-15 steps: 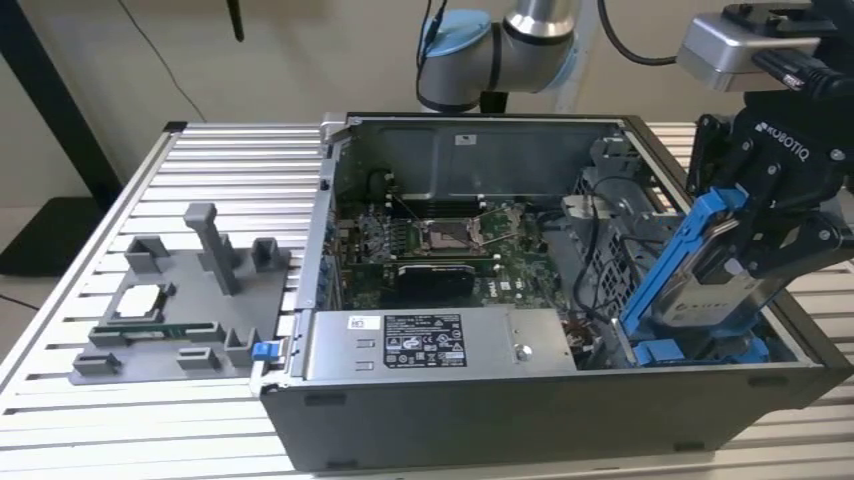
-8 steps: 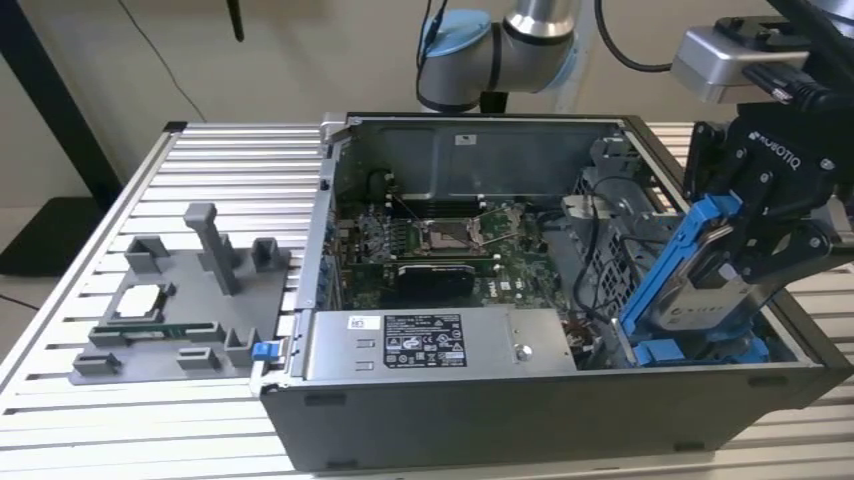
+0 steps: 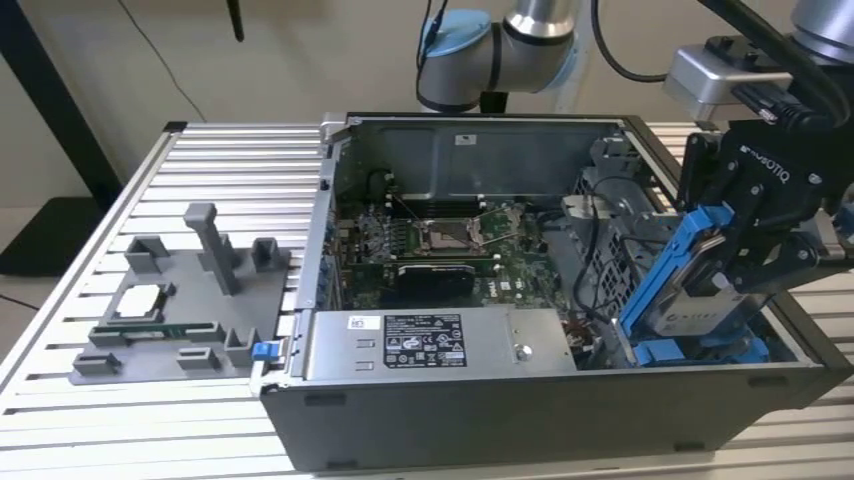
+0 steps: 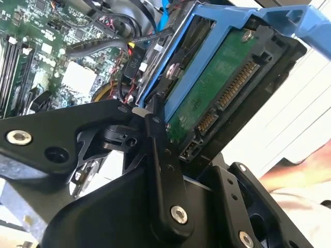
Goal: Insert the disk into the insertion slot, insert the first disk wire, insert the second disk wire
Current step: 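Insert the disk into the insertion slot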
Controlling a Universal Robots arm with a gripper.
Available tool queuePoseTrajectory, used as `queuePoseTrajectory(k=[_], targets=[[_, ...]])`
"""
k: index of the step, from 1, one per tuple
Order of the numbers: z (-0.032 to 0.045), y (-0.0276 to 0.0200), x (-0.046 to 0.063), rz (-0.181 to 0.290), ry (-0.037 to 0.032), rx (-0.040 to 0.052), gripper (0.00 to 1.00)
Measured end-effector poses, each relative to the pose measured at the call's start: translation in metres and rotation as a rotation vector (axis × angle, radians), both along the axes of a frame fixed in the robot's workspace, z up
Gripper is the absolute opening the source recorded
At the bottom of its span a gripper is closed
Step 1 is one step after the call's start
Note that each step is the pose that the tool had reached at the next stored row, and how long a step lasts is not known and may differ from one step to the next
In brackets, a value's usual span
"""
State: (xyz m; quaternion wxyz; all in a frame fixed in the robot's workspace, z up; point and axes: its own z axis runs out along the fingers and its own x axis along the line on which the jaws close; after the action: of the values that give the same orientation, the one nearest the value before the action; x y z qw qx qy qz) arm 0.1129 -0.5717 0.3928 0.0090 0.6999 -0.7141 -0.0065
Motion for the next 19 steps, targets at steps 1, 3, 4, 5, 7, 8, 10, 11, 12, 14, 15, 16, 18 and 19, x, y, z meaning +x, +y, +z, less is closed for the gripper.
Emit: queuePoseTrajectory(k=[1, 3, 4, 5, 7, 8, 10, 11, 12, 14, 15, 16, 18, 19], targets=[[0.0000, 0.0000, 0.0000, 0.000, 0.0000, 0.0000, 0.00], [-0.0003, 0.0000, 0.0000, 0.000, 0.0000, 0.0003, 0.00], [-0.0003, 0.0000, 0.0000, 0.000, 0.0000, 0.0003, 0.00], [-0.0003, 0.0000, 0.0000, 0.000, 0.0000, 0.0002, 0.00], [-0.0009, 0.0000, 0.0000, 0.000, 0.0000, 0.0006, 0.00], [-0.0016, 0.0000, 0.0000, 0.000, 0.0000, 0.0006, 0.00], [-0.0031, 0.0000, 0.0000, 0.000, 0.0000, 0.0006, 0.00], [-0.0038, 0.0000, 0.0000, 0.000, 0.0000, 0.0007, 0.00], [-0.0043, 0.0000, 0.0000, 0.000, 0.0000, 0.0006, 0.00], [-0.0047, 0.0000, 0.0000, 0.000, 0.0000, 0.0008, 0.00], [-0.0047, 0.0000, 0.0000, 0.000, 0.0000, 0.0008, 0.00], [-0.0048, 0.0000, 0.0000, 0.000, 0.0000, 0.0009, 0.00], [-0.0049, 0.0000, 0.0000, 0.000, 0.0000, 0.0012, 0.00], [-0.0049, 0.0000, 0.0000, 0.000, -0.0001, 0.0012, 1.00]])
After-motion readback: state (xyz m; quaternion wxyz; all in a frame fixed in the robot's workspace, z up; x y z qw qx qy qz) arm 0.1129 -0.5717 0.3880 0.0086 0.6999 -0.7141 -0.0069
